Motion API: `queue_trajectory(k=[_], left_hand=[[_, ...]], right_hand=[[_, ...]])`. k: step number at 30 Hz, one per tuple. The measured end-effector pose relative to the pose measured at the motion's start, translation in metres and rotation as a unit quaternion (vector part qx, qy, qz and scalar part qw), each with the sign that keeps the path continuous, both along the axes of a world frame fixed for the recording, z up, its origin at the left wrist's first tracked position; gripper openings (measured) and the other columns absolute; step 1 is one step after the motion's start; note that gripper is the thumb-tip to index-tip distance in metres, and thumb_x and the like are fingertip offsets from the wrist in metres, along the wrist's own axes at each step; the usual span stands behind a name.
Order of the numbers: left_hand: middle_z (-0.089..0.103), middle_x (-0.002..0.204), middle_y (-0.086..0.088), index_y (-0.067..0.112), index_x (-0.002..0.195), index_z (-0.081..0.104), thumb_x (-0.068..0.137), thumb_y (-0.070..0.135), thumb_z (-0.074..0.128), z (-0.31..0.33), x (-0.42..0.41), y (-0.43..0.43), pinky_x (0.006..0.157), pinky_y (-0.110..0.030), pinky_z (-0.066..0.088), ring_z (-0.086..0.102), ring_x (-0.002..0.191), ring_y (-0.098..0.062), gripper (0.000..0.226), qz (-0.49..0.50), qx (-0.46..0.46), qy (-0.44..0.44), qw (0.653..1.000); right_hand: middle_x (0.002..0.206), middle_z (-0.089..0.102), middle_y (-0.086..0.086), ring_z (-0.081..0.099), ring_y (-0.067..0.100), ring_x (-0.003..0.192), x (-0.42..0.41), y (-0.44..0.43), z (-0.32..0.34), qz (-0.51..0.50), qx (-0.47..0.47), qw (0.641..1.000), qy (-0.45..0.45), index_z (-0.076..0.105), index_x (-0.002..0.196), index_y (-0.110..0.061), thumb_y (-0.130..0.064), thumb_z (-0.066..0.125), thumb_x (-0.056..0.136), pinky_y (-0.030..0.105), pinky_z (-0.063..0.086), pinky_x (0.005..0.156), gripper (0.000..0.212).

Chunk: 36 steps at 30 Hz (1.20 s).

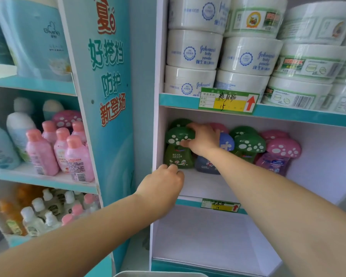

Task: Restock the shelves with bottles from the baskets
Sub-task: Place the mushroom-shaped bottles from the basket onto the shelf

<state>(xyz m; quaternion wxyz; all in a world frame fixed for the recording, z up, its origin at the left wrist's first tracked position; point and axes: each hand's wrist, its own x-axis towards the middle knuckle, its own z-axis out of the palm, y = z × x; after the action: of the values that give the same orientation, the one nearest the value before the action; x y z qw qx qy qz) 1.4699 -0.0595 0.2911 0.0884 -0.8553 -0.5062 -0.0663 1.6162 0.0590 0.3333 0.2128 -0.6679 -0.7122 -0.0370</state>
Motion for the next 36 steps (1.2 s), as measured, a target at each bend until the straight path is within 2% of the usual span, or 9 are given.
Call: queue_trajectory(k=[9,13,16,20,25,29,33,36], left_hand=[[0.050,0.109,-0.004,0.014,0.117,0.052,0.093,0.017,0.057,-0.008,-0.003,0.002,0.080,-0.035,0.055,0.048,0.096,-0.019,0.025,-0.011,-0.006,-0.015,1.000],[0.050,0.110,-0.004,0.014,0.118,0.052,0.095,0.021,0.054,-0.007,-0.002,-0.002,0.079,-0.033,0.053,0.048,0.096,-0.018,0.024,-0.018,-0.006,-0.024,1.000],[0.051,0.109,-0.003,0.014,0.117,0.052,0.094,0.021,0.055,-0.007,-0.002,-0.005,0.079,-0.031,0.053,0.048,0.095,-0.017,0.024,-0.019,-0.003,-0.027,0.999],[0.051,0.110,-0.003,0.014,0.117,0.052,0.098,0.027,0.048,-0.007,-0.004,-0.014,0.082,-0.032,0.052,0.049,0.098,-0.018,0.023,-0.017,-0.006,-0.034,0.999],[0.053,0.111,-0.001,0.016,0.120,0.053,0.098,0.030,0.046,-0.014,-0.008,-0.034,0.083,-0.034,0.053,0.050,0.101,-0.019,0.028,-0.006,-0.010,-0.043,0.999],[0.055,0.111,0.000,0.018,0.119,0.055,0.096,0.034,0.046,-0.031,-0.012,-0.057,0.081,-0.036,0.053,0.052,0.104,-0.020,0.030,0.012,-0.019,-0.051,0.998],[0.057,0.111,-0.002,0.018,0.119,0.058,0.094,0.035,0.049,-0.067,-0.020,-0.083,0.082,-0.037,0.052,0.053,0.107,-0.022,0.031,0.045,-0.069,-0.062,0.995],[0.056,0.104,-0.003,0.016,0.109,0.061,0.093,0.032,0.050,-0.108,-0.027,-0.102,0.081,-0.038,0.051,0.055,0.103,-0.023,0.026,0.065,-0.126,-0.058,0.988]], right_hand=[[0.124,0.059,0.006,0.042,0.030,0.122,0.006,0.006,0.007,-0.026,-0.023,0.994,-0.103,0.056,0.123,-0.027,-0.055,0.057,0.083,0.039,0.030,0.094,0.048],[0.126,0.056,0.008,0.039,0.030,0.123,0.002,0.005,0.005,-0.035,-0.025,0.990,-0.131,0.053,0.125,-0.024,-0.052,0.055,0.086,0.040,0.030,0.092,0.048],[0.133,0.050,0.009,0.035,0.031,0.127,0.000,-0.001,0.002,-0.017,-0.009,0.990,-0.139,0.042,0.135,-0.022,-0.046,0.059,0.085,0.040,0.030,0.096,0.058],[0.139,0.045,0.007,0.032,0.030,0.130,-0.003,-0.020,-0.004,0.017,0.071,0.990,-0.118,0.037,0.141,-0.021,-0.034,0.066,0.082,0.039,0.029,0.100,0.067],[0.125,0.058,0.004,0.047,0.027,0.116,-0.012,-0.069,-0.016,0.098,0.157,0.982,-0.028,0.055,0.129,-0.018,-0.030,0.064,0.085,0.038,0.038,0.092,0.047],[0.103,0.067,0.003,0.058,0.027,0.096,-0.018,-0.118,-0.041,0.145,0.196,0.970,0.022,0.065,0.113,-0.016,-0.022,0.064,0.082,0.040,0.049,0.079,0.032],[0.091,0.067,0.001,0.062,0.025,0.084,-0.019,-0.167,-0.087,0.170,0.179,0.967,0.062,0.068,0.102,-0.015,-0.018,0.062,0.081,0.032,0.049,0.067,0.022],[0.087,0.066,-0.004,0.063,0.020,0.080,-0.014,-0.197,-0.131,0.164,0.120,0.977,0.063,0.068,0.098,-0.019,-0.020,0.061,0.083,0.027,0.046,0.061,0.017]])
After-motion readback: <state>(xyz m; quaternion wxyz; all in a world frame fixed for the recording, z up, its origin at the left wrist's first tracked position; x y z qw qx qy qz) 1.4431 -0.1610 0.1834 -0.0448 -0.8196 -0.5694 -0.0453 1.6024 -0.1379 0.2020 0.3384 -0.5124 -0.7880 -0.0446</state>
